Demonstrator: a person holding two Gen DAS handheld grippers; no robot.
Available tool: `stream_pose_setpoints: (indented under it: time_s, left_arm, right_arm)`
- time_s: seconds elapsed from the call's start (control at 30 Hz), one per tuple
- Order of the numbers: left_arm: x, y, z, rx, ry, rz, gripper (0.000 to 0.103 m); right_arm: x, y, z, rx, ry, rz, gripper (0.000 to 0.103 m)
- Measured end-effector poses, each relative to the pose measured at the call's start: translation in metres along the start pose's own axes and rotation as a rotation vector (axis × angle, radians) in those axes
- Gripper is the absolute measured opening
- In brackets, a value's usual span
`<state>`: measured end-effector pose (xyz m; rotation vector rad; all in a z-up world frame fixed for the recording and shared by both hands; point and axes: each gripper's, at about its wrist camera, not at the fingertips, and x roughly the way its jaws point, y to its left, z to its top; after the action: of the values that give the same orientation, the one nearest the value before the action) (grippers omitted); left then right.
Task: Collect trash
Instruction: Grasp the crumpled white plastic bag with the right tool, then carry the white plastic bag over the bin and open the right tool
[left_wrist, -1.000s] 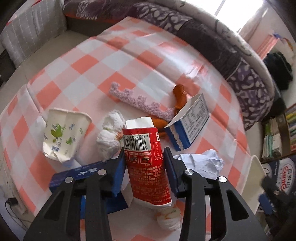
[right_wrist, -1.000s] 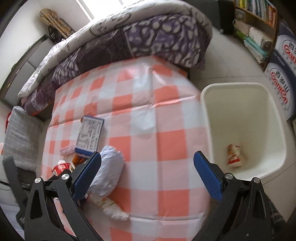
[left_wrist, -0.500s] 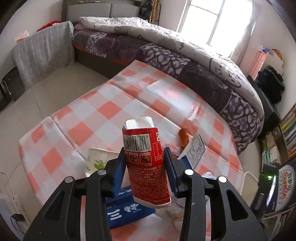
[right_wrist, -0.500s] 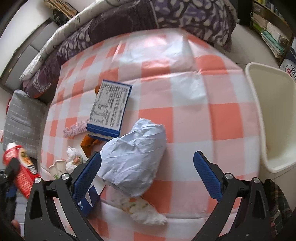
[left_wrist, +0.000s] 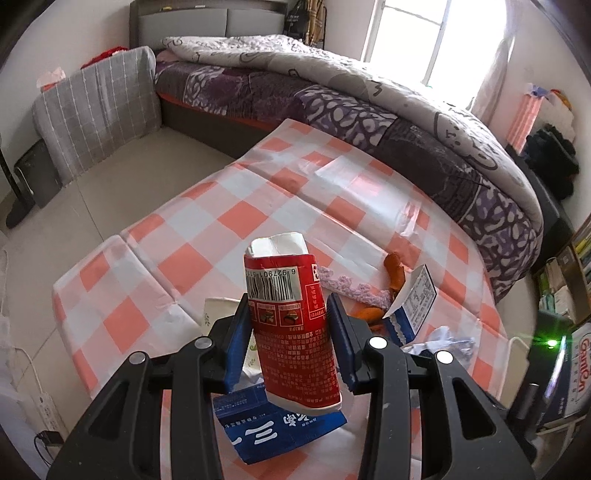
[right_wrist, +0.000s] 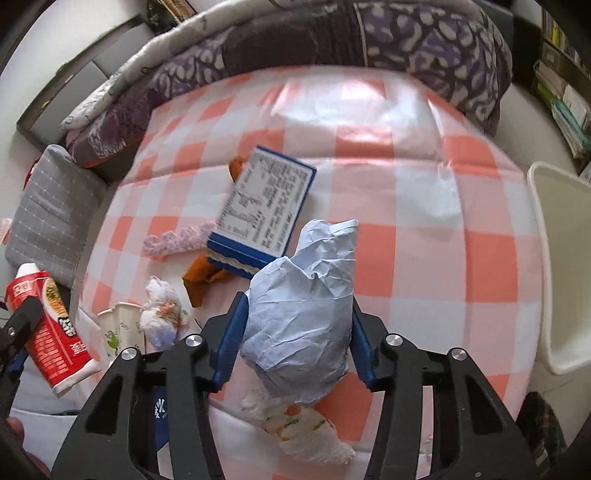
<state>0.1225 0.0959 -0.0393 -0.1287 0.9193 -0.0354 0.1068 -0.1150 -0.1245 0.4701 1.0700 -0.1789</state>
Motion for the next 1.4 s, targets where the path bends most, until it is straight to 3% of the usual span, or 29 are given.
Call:
stream_pose_setpoints:
  time_s: [0.2,0.4,0.57,1.4]
  left_arm:
    - [-0.010,-0.013,-0.002,0.065,-0.076,0.053,0.041]
    - [-0.024,-0.028,-0.004,0.129,-0.183,0.121,0.041]
    - [-0.028,-0.038,-0.005,0.145,-0.212,0.123,0.041]
    - [-0.035,-0.111,-0.028,0.246,-0.227,0.034,0.041]
  right_arm:
    - [-0.030,0.002,0.007,-0.049,-0.122,-0.019,0.048]
    - [-0.067,0.006,0.011,-0.141,-0.314,-0.088,0.048]
    - [-0.094,0.003,0.013,-0.209,-0.437,-0.158,0.048]
    - [-0.132,-0.083,0.024,-0.135,-0.468,-0.288,0.049]
